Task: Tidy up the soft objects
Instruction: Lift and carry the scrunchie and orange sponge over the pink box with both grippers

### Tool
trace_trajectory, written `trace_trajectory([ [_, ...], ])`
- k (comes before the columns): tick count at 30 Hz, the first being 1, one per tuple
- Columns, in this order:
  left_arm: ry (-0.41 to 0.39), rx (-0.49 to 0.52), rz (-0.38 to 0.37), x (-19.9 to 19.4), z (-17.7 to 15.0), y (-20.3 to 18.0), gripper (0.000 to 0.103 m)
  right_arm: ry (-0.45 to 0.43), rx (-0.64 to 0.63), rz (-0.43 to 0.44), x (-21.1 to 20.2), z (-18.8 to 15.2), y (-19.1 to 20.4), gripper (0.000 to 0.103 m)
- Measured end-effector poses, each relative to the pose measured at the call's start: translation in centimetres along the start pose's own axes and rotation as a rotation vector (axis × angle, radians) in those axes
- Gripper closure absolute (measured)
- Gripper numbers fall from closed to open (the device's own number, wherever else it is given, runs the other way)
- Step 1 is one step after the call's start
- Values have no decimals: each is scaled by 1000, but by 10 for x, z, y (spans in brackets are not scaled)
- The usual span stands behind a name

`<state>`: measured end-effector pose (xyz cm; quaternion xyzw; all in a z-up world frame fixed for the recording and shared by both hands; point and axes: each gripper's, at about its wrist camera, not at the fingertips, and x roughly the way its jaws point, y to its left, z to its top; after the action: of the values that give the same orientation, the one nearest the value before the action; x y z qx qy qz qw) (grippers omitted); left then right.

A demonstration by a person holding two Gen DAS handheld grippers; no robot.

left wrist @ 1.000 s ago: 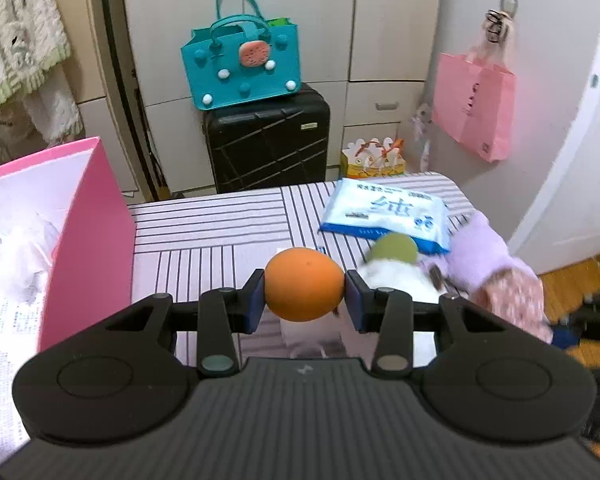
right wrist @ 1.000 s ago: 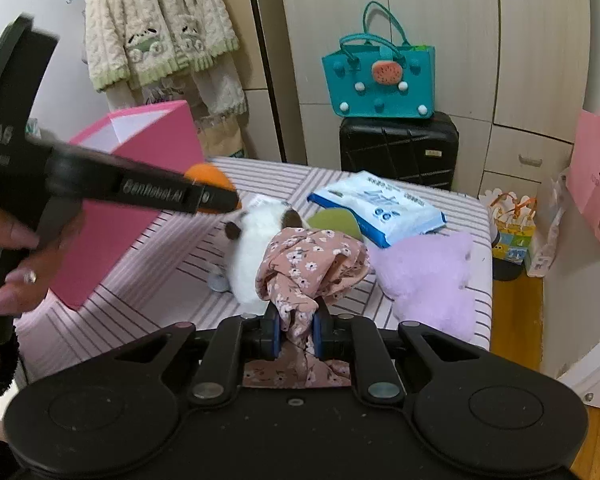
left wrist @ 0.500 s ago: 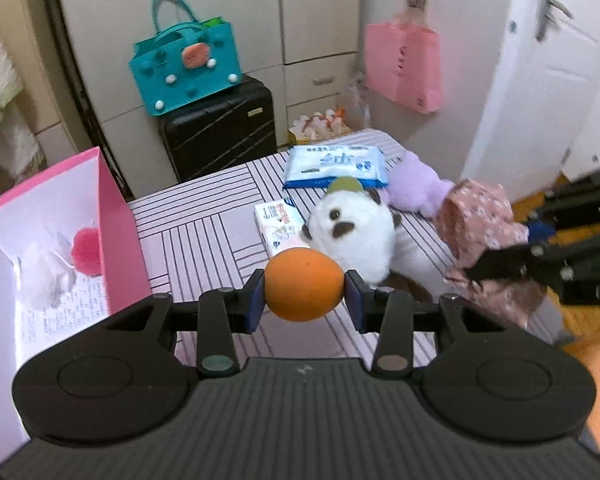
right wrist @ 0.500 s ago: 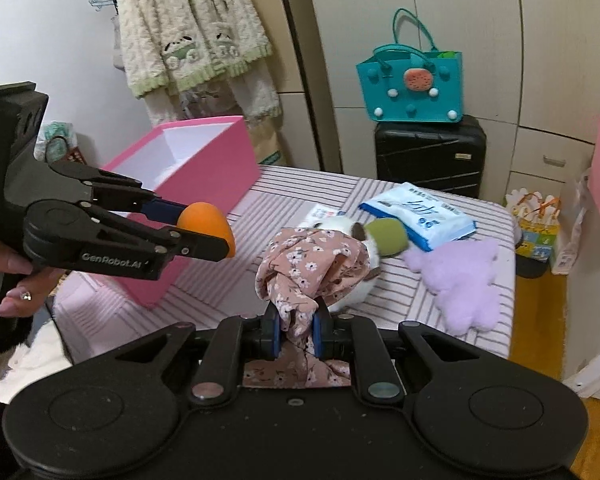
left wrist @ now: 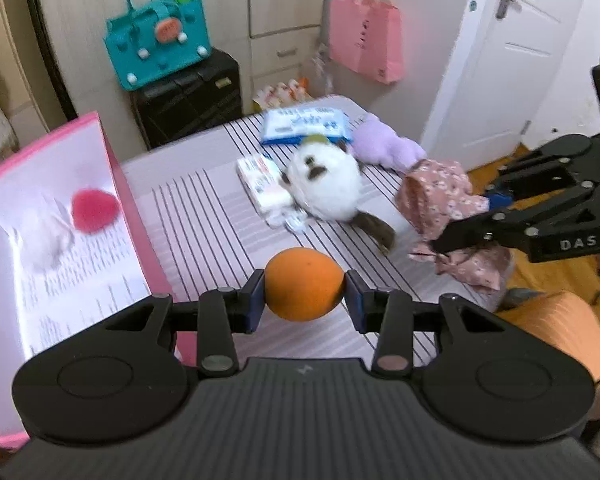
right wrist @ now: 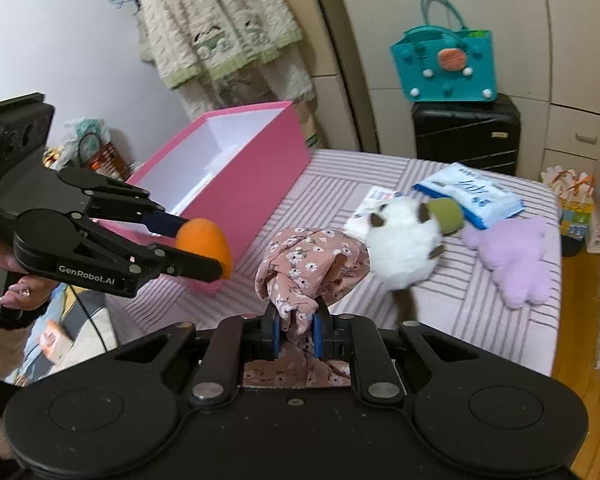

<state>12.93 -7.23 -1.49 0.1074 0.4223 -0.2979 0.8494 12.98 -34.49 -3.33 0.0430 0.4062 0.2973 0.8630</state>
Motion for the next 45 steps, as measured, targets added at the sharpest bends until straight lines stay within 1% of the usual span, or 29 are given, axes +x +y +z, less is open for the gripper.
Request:
trace_trajectory([
  [4, 29, -17, -60, -12, -11, 5, 63, 36, -17, 28, 4, 0, 18, 85],
  [7, 34, -16, -77, -26, -24, 8, 63, 65, -18, 73, 9, 0, 29, 85],
  [11, 41, -51, -101, -45, -40, 19, 63, 97, -20, 140, 18, 1, 45, 85],
  [14, 27, -62, -83, -60, -48, 27, 63, 121, -20, 183, 25, 7, 56, 85],
  [16, 28, -74, -75, -68, -50, 34, 63, 123, -39, 179, 28, 14, 64, 84],
  [20, 25, -77, -31, -84, -52, 45, 63, 125, -75, 204, 32, 31, 77, 84],
  [22, 8, -78, -7, -93, -52, 53, 62, 108, -90, 227, 34, 43, 83, 84],
  [26, -42, -75, 65, -103, -49, 72, 62, 47, -137, 267, 46, 68, 91, 84],
  [29, -60, -92, 92, -101, -44, 92, 62, -7, -181, 273, 61, 89, 98, 83],
  [32, -71, -118, 127, -91, -39, 115, 62, -16, -186, 297, 87, 115, 102, 83],
  [35, -62, -150, 142, -76, -32, 140, 62, 24, -174, 308, 119, 141, 103, 84],
  [37, -42, -165, 144, -65, -25, 156, 62, 58, -178, 303, 140, 155, 106, 83],
  [39, -17, -165, 165, -53, -16, 169, 62, 95, -192, 282, 163, 167, 108, 84],
  [42, 24, -159, 200, -32, -4, 187, 62, 144, -234, 245, 189, 176, 112, 84],
  [45, 51, -175, 219, -16, 3, 205, 62, 208, -313, 225, 215, 182, 116, 84],
])
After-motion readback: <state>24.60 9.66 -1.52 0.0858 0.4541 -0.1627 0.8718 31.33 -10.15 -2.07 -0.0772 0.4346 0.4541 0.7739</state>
